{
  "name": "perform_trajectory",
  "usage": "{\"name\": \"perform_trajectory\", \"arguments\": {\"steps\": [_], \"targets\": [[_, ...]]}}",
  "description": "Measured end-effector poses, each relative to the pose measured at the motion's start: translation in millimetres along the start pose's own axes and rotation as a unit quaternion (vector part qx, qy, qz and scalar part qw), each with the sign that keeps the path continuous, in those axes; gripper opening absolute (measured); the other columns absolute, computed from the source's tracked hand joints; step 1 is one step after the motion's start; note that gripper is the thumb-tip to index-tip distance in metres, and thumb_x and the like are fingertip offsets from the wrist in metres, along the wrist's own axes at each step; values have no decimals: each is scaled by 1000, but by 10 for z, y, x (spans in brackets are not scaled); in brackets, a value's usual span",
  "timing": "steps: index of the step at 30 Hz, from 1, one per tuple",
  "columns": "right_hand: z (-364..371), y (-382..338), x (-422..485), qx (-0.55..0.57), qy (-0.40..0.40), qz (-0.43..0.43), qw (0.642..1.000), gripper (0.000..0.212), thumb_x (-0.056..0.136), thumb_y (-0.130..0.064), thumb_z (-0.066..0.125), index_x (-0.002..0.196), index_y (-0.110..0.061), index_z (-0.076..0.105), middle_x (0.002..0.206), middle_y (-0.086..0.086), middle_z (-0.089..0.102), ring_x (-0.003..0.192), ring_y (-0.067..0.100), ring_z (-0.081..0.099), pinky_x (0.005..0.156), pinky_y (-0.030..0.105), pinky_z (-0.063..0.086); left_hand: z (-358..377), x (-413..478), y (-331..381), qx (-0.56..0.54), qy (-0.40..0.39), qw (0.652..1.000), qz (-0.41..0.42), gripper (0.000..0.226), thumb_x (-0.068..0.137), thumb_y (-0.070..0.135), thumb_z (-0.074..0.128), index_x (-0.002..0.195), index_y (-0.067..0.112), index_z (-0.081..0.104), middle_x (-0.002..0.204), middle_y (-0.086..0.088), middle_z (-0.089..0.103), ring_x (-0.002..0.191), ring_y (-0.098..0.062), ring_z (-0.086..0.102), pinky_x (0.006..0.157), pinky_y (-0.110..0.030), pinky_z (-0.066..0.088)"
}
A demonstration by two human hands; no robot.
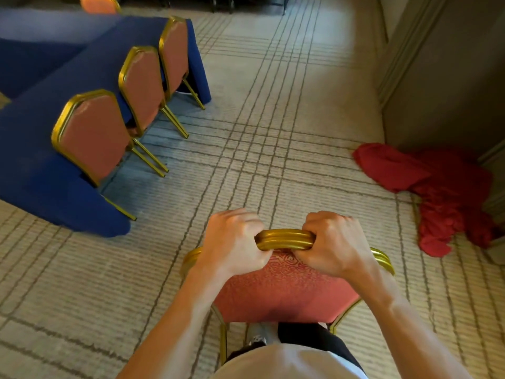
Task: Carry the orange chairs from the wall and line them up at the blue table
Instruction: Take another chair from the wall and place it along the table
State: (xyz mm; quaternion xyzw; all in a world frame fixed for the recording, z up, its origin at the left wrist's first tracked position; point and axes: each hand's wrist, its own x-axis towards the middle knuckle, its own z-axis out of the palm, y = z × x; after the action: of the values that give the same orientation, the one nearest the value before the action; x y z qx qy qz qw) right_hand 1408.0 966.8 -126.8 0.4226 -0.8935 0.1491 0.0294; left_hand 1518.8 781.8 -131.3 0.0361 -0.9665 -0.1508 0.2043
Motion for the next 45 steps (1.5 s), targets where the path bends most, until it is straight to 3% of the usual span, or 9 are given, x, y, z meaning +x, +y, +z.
{"name": "perform_trajectory", "arguments": {"steps": [5,11,15,21,28,33,37,41,45], "targets": [[140,431,718,9,-18,4,1000,36,69,-58,58,55,-25,56,61,-14,50,59,6,45,55,24,29,260,710,-321,6,-8,1000,1,32,60,32,75,49,25,46,52,13,44,51,-10,44,53,-23,31],[323,1032,1621,30,-28,0,999,40,71,-61,51,54,-25,54,60,-13,52,57,7,46,56,26,34,625,1641,-618,26,-20,999,26,38,62,30,76,55,31,39,54,12,48,54,-8,45,57,-21,28],[289,1346,2244,29,-43,-14,999,39,71,-64,46,56,-28,49,63,-13,52,60,6,44,58,26,31,759,2210,-844,48,-35,998,-6,30,62,34,76,50,22,51,53,10,52,51,-12,50,50,-26,41],[184,1620,3102,29,-47,-40,998,39,72,-64,50,55,-30,46,59,-15,43,61,7,42,60,27,35,782,2959,-1186,86,-10,996,-7,32,62,36,74,49,21,49,52,10,48,51,-13,47,54,-22,27],[354,1866,4205,6,-85,-57,995,46,79,-60,61,54,-30,36,65,-14,46,68,9,46,66,28,33,1056,3750,-1856,74,2,997,-24,40,61,34,77,53,26,38,54,12,43,50,-14,48,55,-22,25],[531,2033,5059,-7,-109,-46,993,37,75,-61,56,57,-30,45,64,-13,46,69,10,50,65,29,37,1315,4384,-2466,58,9,998,-34,34,60,36,77,49,21,47,53,9,49,51,-16,51,51,-22,23],[521,2105,5780,3,-106,-12,994,38,75,-66,49,60,-31,49,69,-12,54,68,11,52,67,28,35,1356,5071,-2976,43,37,998,-14,37,61,36,74,51,25,40,55,14,42,52,-13,50,50,-18,14],[492,2256,6318,0,-93,16,996,34,75,-64,52,63,-32,50,71,-13,53,75,14,59,69,28,35,1395,5693,-3301,22,33,999,1,40,61,37,77,53,27,39,57,14,38,55,-11,46,51,-22,22],[511,2460,6803,11,-72,24,997,39,71,-69,38,61,-33,46,69,-15,47,79,17,64,68,28,34,1492,6248,-3546,13,18,1000,18,36,61,33,79,52,25,45,58,14,40,56,-11,46,51,-22,22]]}}
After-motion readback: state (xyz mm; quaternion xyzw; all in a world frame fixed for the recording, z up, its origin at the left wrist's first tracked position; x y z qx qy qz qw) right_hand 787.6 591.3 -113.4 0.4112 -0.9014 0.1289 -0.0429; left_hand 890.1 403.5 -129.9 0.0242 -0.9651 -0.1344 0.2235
